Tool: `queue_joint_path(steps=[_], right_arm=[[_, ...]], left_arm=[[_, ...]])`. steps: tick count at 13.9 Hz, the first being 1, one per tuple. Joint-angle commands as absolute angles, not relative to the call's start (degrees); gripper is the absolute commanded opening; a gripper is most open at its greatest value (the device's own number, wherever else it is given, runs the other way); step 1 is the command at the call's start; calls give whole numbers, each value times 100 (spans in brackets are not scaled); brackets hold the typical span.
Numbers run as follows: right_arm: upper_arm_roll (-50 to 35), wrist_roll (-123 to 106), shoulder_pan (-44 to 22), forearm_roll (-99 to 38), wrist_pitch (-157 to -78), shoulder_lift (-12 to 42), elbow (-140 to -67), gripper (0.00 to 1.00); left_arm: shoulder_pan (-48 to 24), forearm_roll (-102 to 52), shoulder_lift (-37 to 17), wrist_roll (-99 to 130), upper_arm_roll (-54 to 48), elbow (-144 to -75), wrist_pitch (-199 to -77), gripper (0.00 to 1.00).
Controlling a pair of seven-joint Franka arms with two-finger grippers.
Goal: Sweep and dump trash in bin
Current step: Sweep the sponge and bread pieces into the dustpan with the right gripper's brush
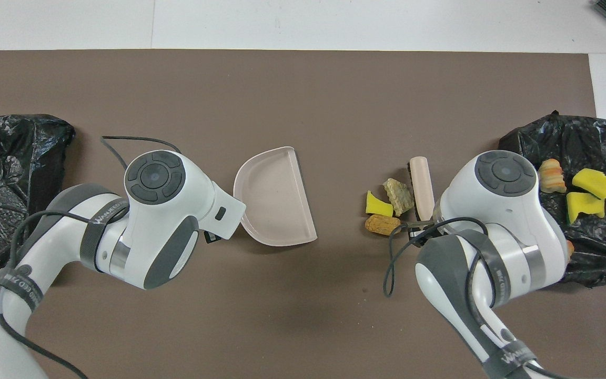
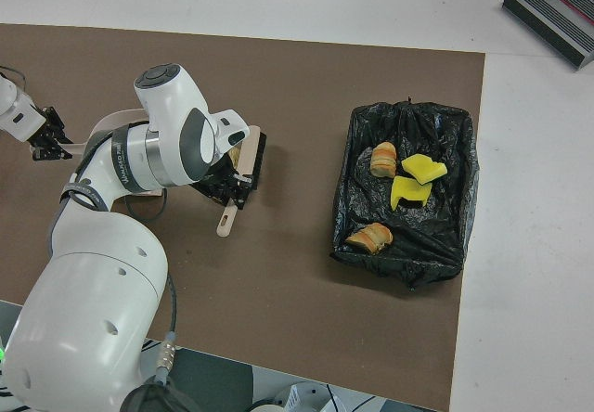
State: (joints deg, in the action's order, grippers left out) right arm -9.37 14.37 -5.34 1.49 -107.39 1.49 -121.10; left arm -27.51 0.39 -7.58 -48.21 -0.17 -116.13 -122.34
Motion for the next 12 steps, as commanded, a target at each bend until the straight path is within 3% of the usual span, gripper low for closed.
queue_joint_path(steps=[1,4,12], right_arm=[[-958,1144,-186,53,-10862,-43,-12487,0],[-975,1186,-184,-9,-11223,-395,-13077,0],[-976,1503,-580,-483,-11390,-431,-13166,0]], left_arm=[[-2733,123,-633,-4825,9,-11804,-12480,0],[-2733,123,-633,-4825,9,-11804,-12472,0],[-2725,123,-677,-4878,9,-11795,-12621,0]])
